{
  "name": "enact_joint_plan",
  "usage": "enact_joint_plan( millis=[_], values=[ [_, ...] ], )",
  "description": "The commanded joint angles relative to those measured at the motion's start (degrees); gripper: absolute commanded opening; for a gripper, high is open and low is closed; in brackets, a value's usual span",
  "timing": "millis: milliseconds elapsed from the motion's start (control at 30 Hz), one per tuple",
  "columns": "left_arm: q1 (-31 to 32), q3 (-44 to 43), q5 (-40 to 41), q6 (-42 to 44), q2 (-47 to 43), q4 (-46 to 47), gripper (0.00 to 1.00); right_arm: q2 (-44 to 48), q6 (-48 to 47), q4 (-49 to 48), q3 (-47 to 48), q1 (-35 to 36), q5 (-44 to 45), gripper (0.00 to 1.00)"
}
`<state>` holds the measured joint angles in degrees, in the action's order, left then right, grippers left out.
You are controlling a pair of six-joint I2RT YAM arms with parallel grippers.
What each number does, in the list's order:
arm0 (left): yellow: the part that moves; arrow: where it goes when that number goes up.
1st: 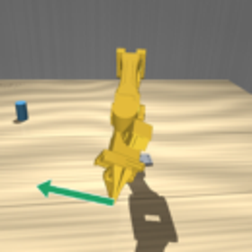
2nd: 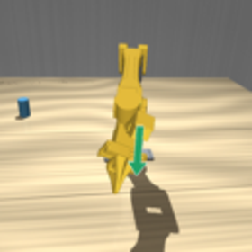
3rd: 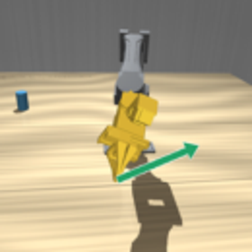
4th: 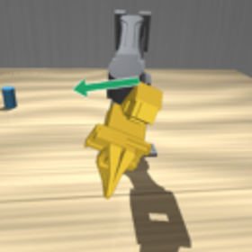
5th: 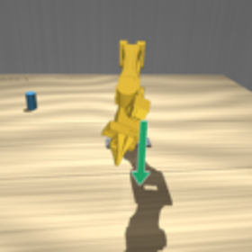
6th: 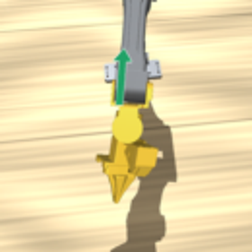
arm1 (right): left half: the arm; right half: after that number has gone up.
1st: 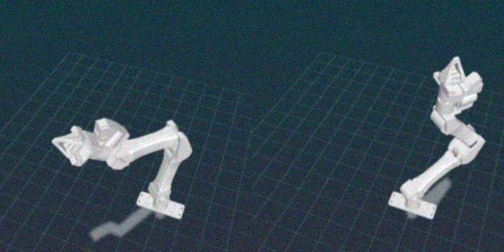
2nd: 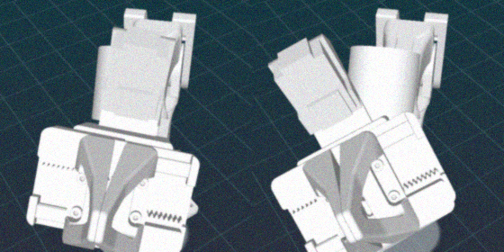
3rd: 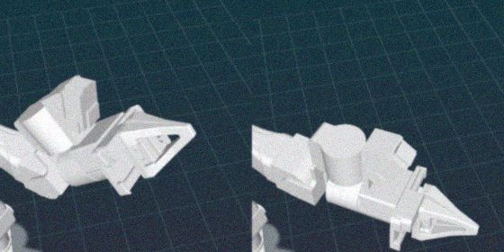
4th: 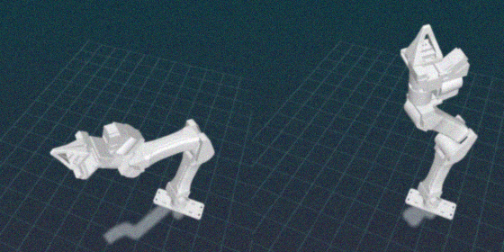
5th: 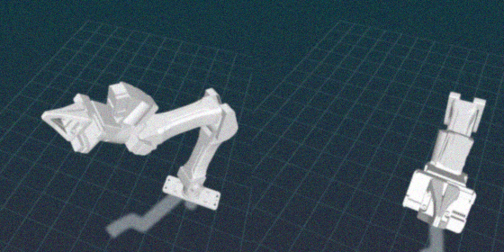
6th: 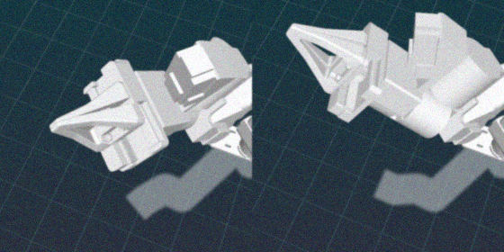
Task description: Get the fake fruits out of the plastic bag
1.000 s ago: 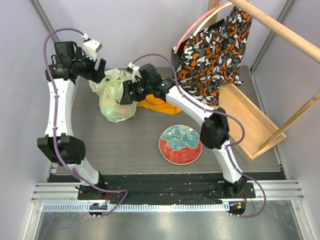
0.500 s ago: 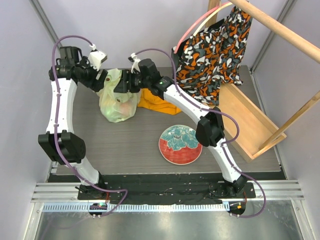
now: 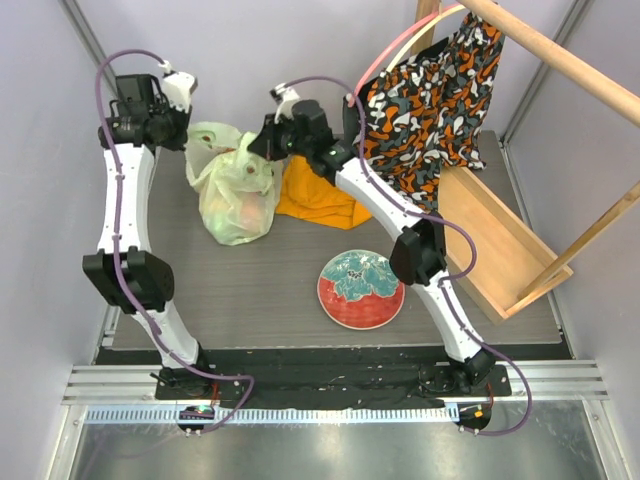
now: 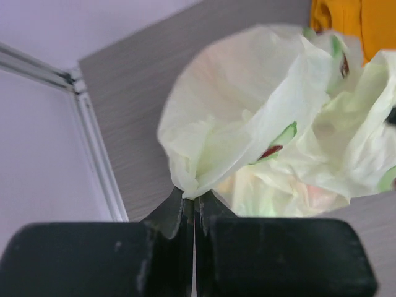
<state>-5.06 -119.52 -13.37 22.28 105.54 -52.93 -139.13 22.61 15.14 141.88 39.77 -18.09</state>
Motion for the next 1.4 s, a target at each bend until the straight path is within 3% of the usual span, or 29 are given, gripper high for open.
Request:
enact_joint_plan(
  millis=[0,167,367,533,700,833,933,967,1033,1067,1133,1233,1367],
  values=[
    [-0.8,-4.0,5.3,-8.2,-8.9,7.5,0.00,2.3,-5.4,-7.8,6.2,-3.6,-0.5,0.01],
    [-1.5,-2.5,9.3,-10.5,-17.7,5.8,0.00,9.4,-10.1,-8.2,1.8,-4.0,-8.1,0.01],
    [-1.5,9.0,11.4,-10.7,-29.7,3.4,0.00,20.6,-13.7,-2.9,-12.2,-3.9,-14.7,0.01],
    [-1.6,16.8,12.7,-10.4,-35.0,-0.3,0.00,25.2,-14.8,-2.7,-18.6,-3.6,-16.5,0.01],
    [-2.2,16.5,10.8,-15.3,-27.3,-7.4,0.00,18.9,-14.4,-2.6,-13.8,-3.3,-14.4,0.01],
    [-3.0,17.7,10.1,-16.7,-21.7,-3.3,0.00,8.9,-14.3,-2.8,-1.4,-3.4,-11.6,0.01],
    [-3.0,10.2,11.4,-15.7,-14.3,-2.2,0.00,-0.2,-14.4,-4.3,10.2,-3.3,-6.7,0.01],
    [-3.0,1.0,11.6,-15.3,-11.9,-3.6,0.00,-1.7,-14.4,-5.5,12.2,-3.3,-5.5,0.01],
    [-3.2,-9.4,11.7,-15.3,-5.0,-8.5,0.00,-2.4,-14.0,-10.6,13.2,-3.1,-2.1,0.01],
    [-3.5,-19.9,11.6,-15.4,-3.3,-9.9,0.00,-1.3,-14.3,-12.5,12.4,-3.0,-1.3,0.01],
    [-3.6,-27.2,11.5,-15.1,-1.0,-11.5,0.00,2.4,-15.0,-17.3,9.5,-3.0,-0.3,0.01],
    [-3.6,-25.3,11.4,-14.2,-6.4,-7.7,0.00,6.5,-18.2,-18.2,8.6,-2.9,-1.6,0.01],
    [-3.6,-10.0,10.4,-14.4,-17.0,-3.1,0.00,12.6,-19.7,-17.2,2.3,-2.8,-4.4,0.01]
  ],
)
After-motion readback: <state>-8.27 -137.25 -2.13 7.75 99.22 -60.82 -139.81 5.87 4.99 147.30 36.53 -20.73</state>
